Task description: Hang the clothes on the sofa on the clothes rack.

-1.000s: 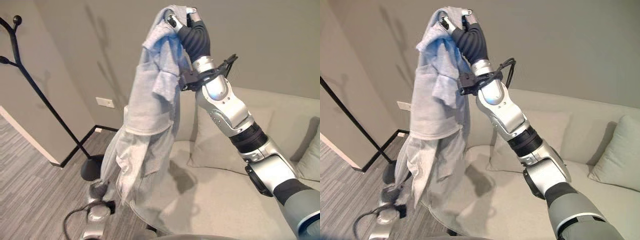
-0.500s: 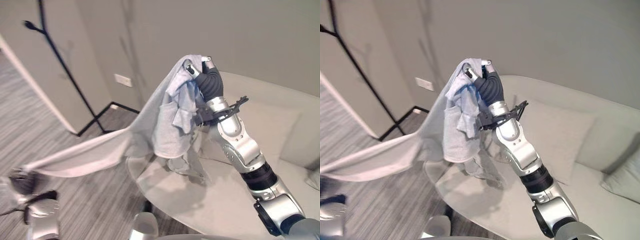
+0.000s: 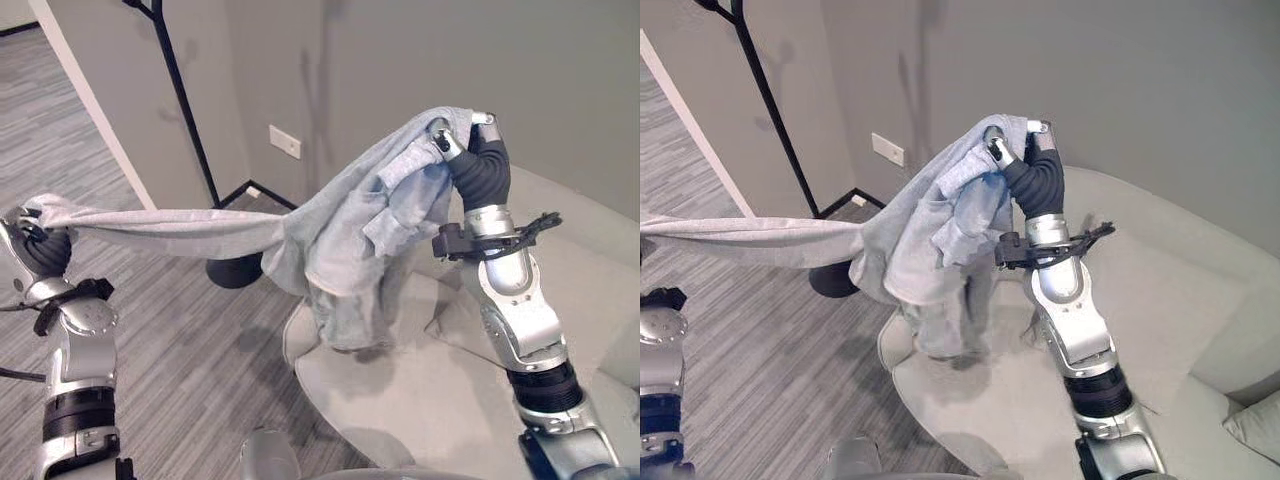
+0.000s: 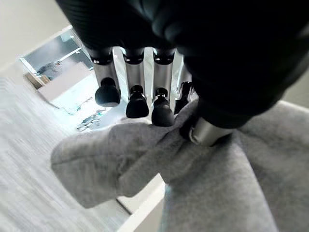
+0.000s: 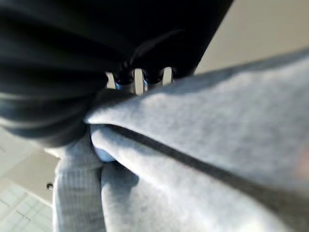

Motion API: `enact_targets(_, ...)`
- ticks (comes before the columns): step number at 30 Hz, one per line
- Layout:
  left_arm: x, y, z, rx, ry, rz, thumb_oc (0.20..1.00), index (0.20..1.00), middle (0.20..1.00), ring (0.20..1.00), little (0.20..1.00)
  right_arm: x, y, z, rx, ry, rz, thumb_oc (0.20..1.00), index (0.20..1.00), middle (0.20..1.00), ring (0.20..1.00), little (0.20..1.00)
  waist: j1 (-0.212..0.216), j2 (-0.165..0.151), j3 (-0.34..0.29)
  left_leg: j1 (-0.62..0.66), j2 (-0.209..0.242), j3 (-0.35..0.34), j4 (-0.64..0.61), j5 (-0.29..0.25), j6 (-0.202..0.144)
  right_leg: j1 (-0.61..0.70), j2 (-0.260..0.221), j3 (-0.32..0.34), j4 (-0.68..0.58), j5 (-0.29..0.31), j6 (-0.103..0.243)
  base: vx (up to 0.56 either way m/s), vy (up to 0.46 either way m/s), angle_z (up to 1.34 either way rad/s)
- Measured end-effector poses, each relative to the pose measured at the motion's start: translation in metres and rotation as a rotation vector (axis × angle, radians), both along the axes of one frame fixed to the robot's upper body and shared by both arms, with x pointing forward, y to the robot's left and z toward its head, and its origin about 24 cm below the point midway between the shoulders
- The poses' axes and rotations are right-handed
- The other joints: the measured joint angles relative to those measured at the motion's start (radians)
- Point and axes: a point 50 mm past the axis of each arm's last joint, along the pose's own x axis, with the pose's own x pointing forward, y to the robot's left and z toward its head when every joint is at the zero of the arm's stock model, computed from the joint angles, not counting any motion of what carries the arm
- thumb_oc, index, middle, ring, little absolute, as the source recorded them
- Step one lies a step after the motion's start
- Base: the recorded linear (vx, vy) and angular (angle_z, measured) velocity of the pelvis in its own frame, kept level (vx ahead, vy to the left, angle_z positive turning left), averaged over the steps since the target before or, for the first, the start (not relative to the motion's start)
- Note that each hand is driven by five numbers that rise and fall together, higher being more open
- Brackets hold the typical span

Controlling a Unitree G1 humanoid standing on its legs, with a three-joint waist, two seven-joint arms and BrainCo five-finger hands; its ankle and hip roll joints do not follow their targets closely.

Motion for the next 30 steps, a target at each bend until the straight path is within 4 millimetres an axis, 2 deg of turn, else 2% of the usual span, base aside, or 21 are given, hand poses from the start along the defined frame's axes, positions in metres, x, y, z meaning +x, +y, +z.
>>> enact_targets(1,0.001,-0.001,0.0,0.002,-0.001,-0.008,0.2,0.2,0.2,0.2,0.2,-0.001,-0.003,0.002,0.002,-0.014,-0.024,0.2,0.2,0.2,0.2,0.2,-0.01,0.005,0.002,0.021,-0.007,0.011,-0.024,0.012,0.006,-0.012,-0.013,0.007,0.006,-0.007,0.01,-0.16,0.579,-0.14)
enact_targets(2,0.004,-0.006,0.0,0.011,0.005,-0.027,0.2,0.2,0.2,0.2,0.2,-0.001,-0.004,0.0,-0.017,-0.014,-0.044,0.2,0.2,0.2,0.2,0.2,-0.014,-0.001,0.001,0.031,-0.033,0.023,-0.016,0.021,0.004,-0.013,-0.007,0.0,0.013,0.025,0.023,-0.21,0.786,-0.3)
enact_targets(3,0.006,-0.02,-0.01,0.022,0.047,-0.102,0.2,0.2,0.2,0.2,0.2,-0.003,-0.004,-0.012,-0.012,0.021,-0.07,0.2,0.2,0.2,0.2,0.2,0.008,0.005,0.005,0.005,-0.034,0.046,0.031,0.056,0.033,-0.009,-0.034,-0.065,0.036,0.05,0.001,-0.22,0.514,-0.17)
enact_targets(4,0.014,-0.037,-0.011,0.009,0.015,-0.152,0.2,0.2,0.2,0.2,0.2,-0.009,-0.01,-0.016,0.026,0.034,-0.11,0.2,0.2,0.2,0.2,0.2,-0.004,0.025,0.008,0.013,-0.035,0.077,0.028,0.058,0.039,-0.004,-0.063,-0.106,0.052,0.06,-0.006,-0.28,0.713,-0.1)
enact_targets(5,0.015,-0.043,-0.017,0.014,0.033,-0.179,0.2,0.2,0.2,0.2,0.2,-0.009,-0.009,-0.014,0.026,0.024,-0.112,0.2,0.2,0.2,0.2,0.2,-0.024,0.063,0.006,0.041,-0.032,0.085,-0.009,0.015,0.026,-0.011,-0.056,-0.119,0.066,0.064,-0.005,-0.3,0.605,0.02)
enact_targets(6,0.024,-0.052,-0.011,0.049,0.029,-0.227,0.2,0.2,0.2,0.2,0.2,-0.013,-0.012,-0.002,-0.003,-0.03,-0.15,0.2,0.2,0.2,0.2,0.2,-0.051,0.085,0.041,0.032,-0.08,0.054,-0.025,0.014,0.042,-0.023,-0.073,-0.08,0.085,0.102,-0.032,-0.22,0.427,0.22)
enact_targets(8,0.036,-0.06,0.003,0.059,-0.03,-0.26,0.2,0.2,0.2,0.2,0.2,-0.019,-0.026,0.004,-0.027,-0.074,-0.227,0.2,0.2,0.2,0.2,0.2,-0.078,0.098,0.056,0.036,-0.092,0.039,-0.045,0.021,0.062,-0.028,-0.079,-0.02,0.102,0.138,-0.033,-0.2,0.259,0.44)
enact_targets(9,0.042,-0.061,0.015,0.081,-0.064,-0.268,0.2,0.2,0.2,0.2,0.2,-0.02,-0.036,0.007,-0.065,-0.089,-0.282,0.2,0.2,0.2,0.2,0.2,-0.069,0.101,0.059,0.051,-0.107,0.006,-0.072,0.049,0.078,-0.012,-0.054,0.045,0.116,0.063,-0.007,-0.27,0.252,0.26)
enact_targets(10,0.042,-0.059,0.019,0.094,-0.075,-0.262,0.2,0.2,0.2,0.2,0.2,-0.02,-0.038,0.009,-0.072,-0.097,-0.299,0.2,0.2,0.2,0.2,0.2,-0.067,0.104,0.059,0.062,-0.107,0.008,-0.093,0.051,0.075,-0.003,-0.04,0.056,0.105,0.013,0.004,-0.26,0.247,0.18)
enact_targets(11,0.041,-0.056,0.022,0.108,-0.081,-0.254,0.2,0.2,0.2,0.2,0.2,-0.021,-0.04,0.013,-0.075,-0.122,-0.307,0.2,0.2,0.2,0.2,0.2,-0.059,0.097,0.051,0.067,-0.113,-0.003,-0.12,0.088,0.091,0.01,0.001,0.062,0.16,-0.051,0.07,-0.21,0.196,0.42)
enact_targets(12,0.039,-0.051,0.025,0.12,-0.08,-0.242,0.2,0.2,0.2,0.2,0.2,-0.027,-0.041,0.019,-0.09,-0.158,-0.313,0.2,0.2,0.2,0.2,0.2,-0.062,0.105,0.055,0.098,-0.116,-0.019,-0.201,0.132,0.08,0.0,0.073,0.098,0.278,-0.187,0.088,-0.14,0.128,0.28)
enact_targets(13,0.034,-0.045,0.022,0.119,-0.076,-0.215,0.2,0.2,0.2,0.2,0.2,-0.028,-0.039,0.026,-0.109,-0.197,-0.306,0.2,0.2,0.2,0.2,0.2,-0.048,0.091,0.04,0.113,-0.117,-0.002,-0.253,0.174,0.077,-0.009,0.101,0.086,0.327,-0.244,0.111,-0.23,0.185,0.21)
enact_targets(14,0.03,-0.038,0.018,0.105,-0.062,-0.183,0.2,0.2,0.2,0.2,0.2,-0.03,-0.037,0.031,-0.124,-0.227,-0.305,0.2,0.2,0.2,0.2,0.2,-0.028,0.088,0.04,0.126,-0.127,-0.005,-0.289,0.191,0.063,-0.009,0.119,0.101,0.346,-0.289,0.088,-0.23,0.134,-0.11)
enact_targets(15,0.026,-0.032,0.013,0.094,-0.039,-0.151,0.2,0.2,0.2,0.2,0.2,-0.031,-0.033,0.033,-0.133,-0.245,-0.29,0.2,0.2,0.2,0.2,0.2,-0.024,0.083,0.035,0.133,-0.136,0.007,-0.31,0.199,0.052,-0.001,0.119,0.107,0.295,-0.292,0.082,-0.31,0.161,0.06)
enact_targets(17,0.021,-0.028,0.012,0.074,-0.063,-0.124,0.2,0.2,0.2,0.2,0.2,-0.032,-0.028,0.035,-0.143,-0.265,-0.266,0.2,0.2,0.2,0.2,0.2,0.0,0.068,0.029,0.135,-0.159,-0.026,-0.344,0.216,0.037,0.042,0.13,0.151,0.207,-0.311,0.116,-0.17,0.048,-0.1)
enact_targets(18,0.015,-0.025,0.007,0.039,-0.082,-0.097,0.2,0.2,0.2,0.2,0.2,-0.031,-0.021,0.033,-0.151,-0.26,-0.237,0.2,0.2,0.2,0.2,0.2,0.016,0.055,0.015,0.134,-0.167,-0.042,-0.358,0.236,0.014,0.052,0.132,0.16,0.162,-0.333,0.128,-0.06,-0.064,-0.32)
enact_targets(19,0.012,-0.028,-0.001,0.015,-0.07,-0.094,0.347,0.347,0.347,0.347,0.347,-0.029,-0.017,0.03,-0.16,-0.248,-0.223,0.2,0.2,0.2,0.2,0.2,0.016,0.041,0.004,0.133,-0.167,-0.049,-0.368,0.274,0.012,0.067,0.137,0.161,0.115,-0.356,0.148,-0.18,-0.11,-0.04)
enact_targets(20,0.007,-0.036,-0.019,-0.038,-0.031,-0.114,1.0,1.0,1.0,1.0,1.0,-0.025,-0.017,0.025,-0.17,-0.22,-0.227,0.2,0.2,0.2,0.2,0.2,0.01,0.049,-0.007,0.132,-0.149,-0.064,-0.382,0.292,0.012,0.08,0.168,0.165,0.087,-0.368,0.127,-0.14,-0.077,0.21)
enact_targets(25,-0.002,-0.098,-0.092,-0.34,0.148,-0.301,1.0,1.0,1.0,1.0,1.0,-0.012,-0.021,0.015,-0.215,-0.155,-0.255,0.2,0.2,0.2,0.2,0.2,0.018,0.058,-0.033,0.117,-0.118,-0.087,-0.382,0.294,0.01,0.108,0.215,0.156,0.033,-0.349,0.095,-0.1,-0.059,0.23)
enact_targets(27,-0.008,-0.118,-0.112,-0.438,0.217,-0.374,1.0,1.0,1.0,1.0,1.0,-0.012,-0.016,0.014,-0.223,-0.156,-0.232,0.2,0.2,0.2,0.2,0.2,0.017,0.057,-0.038,0.122,-0.125,-0.085,-0.37,0.315,0.015,0.132,0.207,0.148,0.016,-0.338,0.108,-0.16,-0.033,0.08)
enact_targets(30,-0.008,-0.119,-0.135,-0.411,0.384,-0.456,1.0,1.0,1.0,1.0,1.0,0.0,0.004,0.029,-0.242,-0.193,-0.159,0.2,0.2,0.2,0.2,0.2,0.013,0.066,-0.039,0.119,-0.132,-0.073,-0.373,0.325,0.016,0.131,0.197,0.161,-0.001,-0.32,0.12,-0.2,0.023,-0.11)
